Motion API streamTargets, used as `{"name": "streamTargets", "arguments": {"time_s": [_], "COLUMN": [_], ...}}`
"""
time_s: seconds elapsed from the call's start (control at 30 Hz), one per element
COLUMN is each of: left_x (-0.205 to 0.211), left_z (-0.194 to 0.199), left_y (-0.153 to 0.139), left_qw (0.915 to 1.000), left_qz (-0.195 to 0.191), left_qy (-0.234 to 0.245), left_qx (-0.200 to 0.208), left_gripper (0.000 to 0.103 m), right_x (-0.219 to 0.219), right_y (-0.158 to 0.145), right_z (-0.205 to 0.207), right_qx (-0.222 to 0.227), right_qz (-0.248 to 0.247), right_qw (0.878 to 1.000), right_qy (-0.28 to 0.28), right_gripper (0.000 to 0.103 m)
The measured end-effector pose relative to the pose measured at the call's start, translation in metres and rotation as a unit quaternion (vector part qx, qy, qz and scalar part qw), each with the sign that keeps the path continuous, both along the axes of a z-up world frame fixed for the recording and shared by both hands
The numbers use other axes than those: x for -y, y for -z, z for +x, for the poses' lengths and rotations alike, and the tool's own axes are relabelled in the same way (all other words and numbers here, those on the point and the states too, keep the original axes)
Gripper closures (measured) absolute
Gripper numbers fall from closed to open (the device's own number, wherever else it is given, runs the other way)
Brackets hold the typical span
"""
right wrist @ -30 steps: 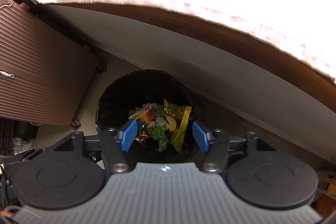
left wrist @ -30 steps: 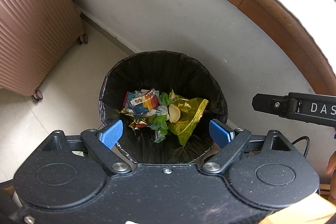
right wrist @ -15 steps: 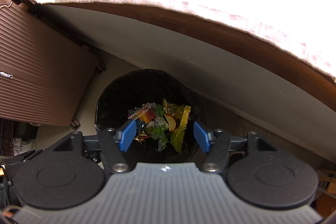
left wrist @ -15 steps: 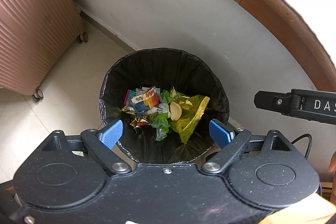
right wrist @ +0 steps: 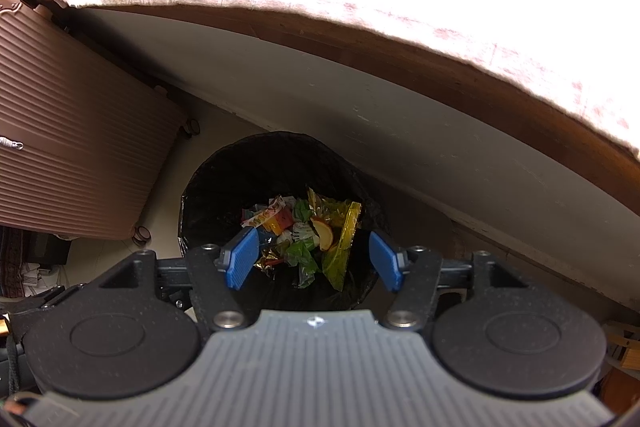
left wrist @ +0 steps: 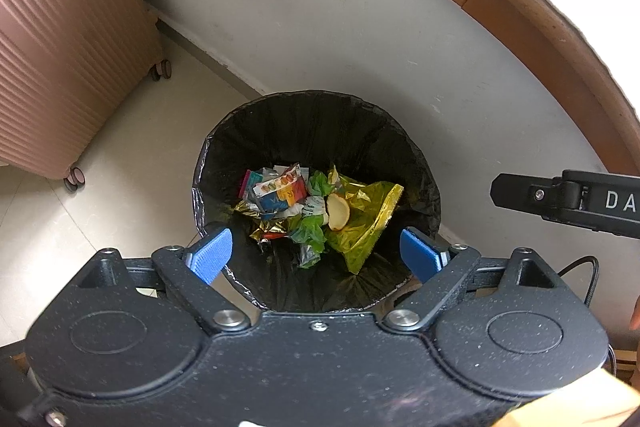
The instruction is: Collect trash
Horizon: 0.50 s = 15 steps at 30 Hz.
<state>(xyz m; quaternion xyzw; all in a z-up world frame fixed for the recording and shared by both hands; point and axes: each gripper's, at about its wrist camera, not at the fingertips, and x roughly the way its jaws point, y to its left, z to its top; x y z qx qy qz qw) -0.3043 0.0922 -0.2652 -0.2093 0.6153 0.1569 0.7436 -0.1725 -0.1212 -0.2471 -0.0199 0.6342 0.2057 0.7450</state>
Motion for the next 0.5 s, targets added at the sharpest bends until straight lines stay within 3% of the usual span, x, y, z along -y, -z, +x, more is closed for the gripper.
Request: {"name": "streamTargets", "arguments": {"time_s": [0.5], "left_x": [0.0009], "left_z": [0.0011], "left_y": [0.0], "left_qw": [0.9999], "left_qz": [0.002], "left_qy": [0.009], "left_qx": [0.006], "left_gripper": [0.013], "right_x": [-0.0017], "right_y": [-0.0011], "right_z": [-0.0015], "right_qx": [0.001], "right_qz": [-0.003], "right_qw": [1.0], "right_qy": [0.01], "right_gripper": [0.029]}}
